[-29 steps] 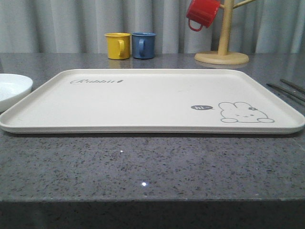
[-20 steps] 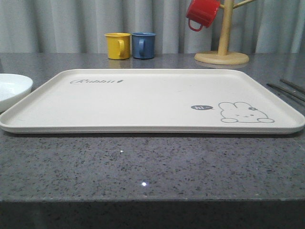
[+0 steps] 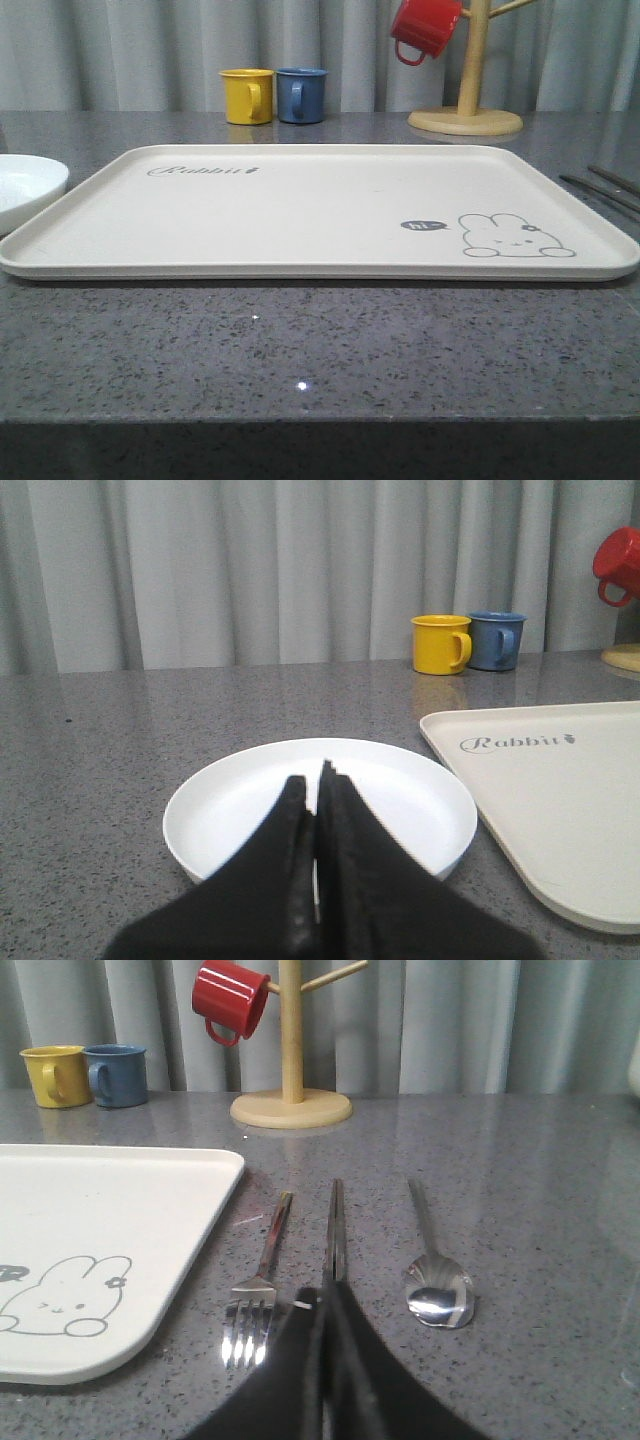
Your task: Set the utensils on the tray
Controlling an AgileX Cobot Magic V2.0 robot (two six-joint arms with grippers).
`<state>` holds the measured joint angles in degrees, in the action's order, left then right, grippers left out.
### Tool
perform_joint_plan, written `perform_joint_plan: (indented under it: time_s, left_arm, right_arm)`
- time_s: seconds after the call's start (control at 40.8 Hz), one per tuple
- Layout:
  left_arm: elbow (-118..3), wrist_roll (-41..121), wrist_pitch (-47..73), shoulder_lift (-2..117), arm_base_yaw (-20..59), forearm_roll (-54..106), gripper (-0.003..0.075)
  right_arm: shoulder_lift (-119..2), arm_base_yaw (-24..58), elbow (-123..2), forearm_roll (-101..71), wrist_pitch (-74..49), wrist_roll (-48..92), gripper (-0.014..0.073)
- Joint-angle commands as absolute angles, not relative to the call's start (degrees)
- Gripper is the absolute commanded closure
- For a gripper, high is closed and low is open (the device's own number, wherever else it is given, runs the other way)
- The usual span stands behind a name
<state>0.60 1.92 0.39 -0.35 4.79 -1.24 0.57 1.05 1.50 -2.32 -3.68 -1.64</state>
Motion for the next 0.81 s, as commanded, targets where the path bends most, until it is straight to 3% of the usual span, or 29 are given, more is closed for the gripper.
perform_joint_plan:
  time_s: [0.0,0.171,0.367,0.784]
  left_arm:
    - [0.4,1.2,-4.2,-1.8,5.0,-0.6,0.0738]
    - [-0.6,1.2,-5.7,-1.8,5.0,-0.8,0.0738]
    - [-9.7,1.2,-2.9,-1.0,5.0,-0.8,0.0738]
    - [-39.9,1.2,26.5,16.2,5.0,-0.8,0.0738]
  right_arm:
    - [1.5,0.9,1.5,-2.6,2.9,-1.5,0.0654]
    - [1.5,0.9,-1.9,-5.4,4.3,-1.5,0.0654]
    - [0.8,0.9,-13.0,-5.2,-5.3,-1.5,0.0654]
    - [-18.0,0.9,-37.2,-3.3,-31.0,-1.5,0.0654]
